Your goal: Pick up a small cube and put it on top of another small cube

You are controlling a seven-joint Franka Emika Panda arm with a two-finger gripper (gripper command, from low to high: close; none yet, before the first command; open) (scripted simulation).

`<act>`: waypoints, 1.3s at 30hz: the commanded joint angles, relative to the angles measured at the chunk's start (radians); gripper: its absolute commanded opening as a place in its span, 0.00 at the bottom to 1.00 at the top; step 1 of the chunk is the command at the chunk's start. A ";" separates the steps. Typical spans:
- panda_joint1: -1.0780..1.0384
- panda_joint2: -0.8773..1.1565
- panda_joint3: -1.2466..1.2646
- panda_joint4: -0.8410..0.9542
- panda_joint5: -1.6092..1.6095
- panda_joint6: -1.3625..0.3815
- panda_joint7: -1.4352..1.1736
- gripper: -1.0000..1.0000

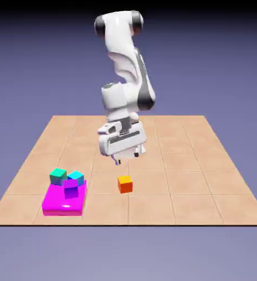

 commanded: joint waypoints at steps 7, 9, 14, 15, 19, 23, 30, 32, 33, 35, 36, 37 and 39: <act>0.127 0.085 -0.148 0.010 0.096 -0.078 -0.304 0.50; 0.164 0.110 -0.191 0.012 0.123 -0.100 -0.391 0.50; 0.255 0.171 -0.296 0.019 0.191 -0.156 -0.609 0.50; 0.273 0.183 -0.318 0.021 0.205 -0.167 -0.652 0.50; 0.346 0.232 -0.402 0.026 0.260 -0.212 -0.826 0.50; 0.418 0.281 -0.487 0.031 0.315 -0.256 -1.000 0.50; 0.546 0.366 -0.635 0.041 0.410 -0.334 -1.305 0.50; 0.582 0.391 -0.677 0.044 0.438 -0.356 -1.392 0.50; 0.600 0.403 -0.698 0.045 0.451 -0.368 -1.435 0.50; 0.637 0.427 -0.741 0.048 0.479 -0.390 -1.522 0.50; 0.655 0.439 -0.762 0.049 0.492 -0.401 -1.566 0.50; 0.673 0.452 -0.783 0.051 0.506 -0.412 -1.609 0.50; 0.693 0.465 -0.806 0.052 0.521 -0.424 -1.655 0.50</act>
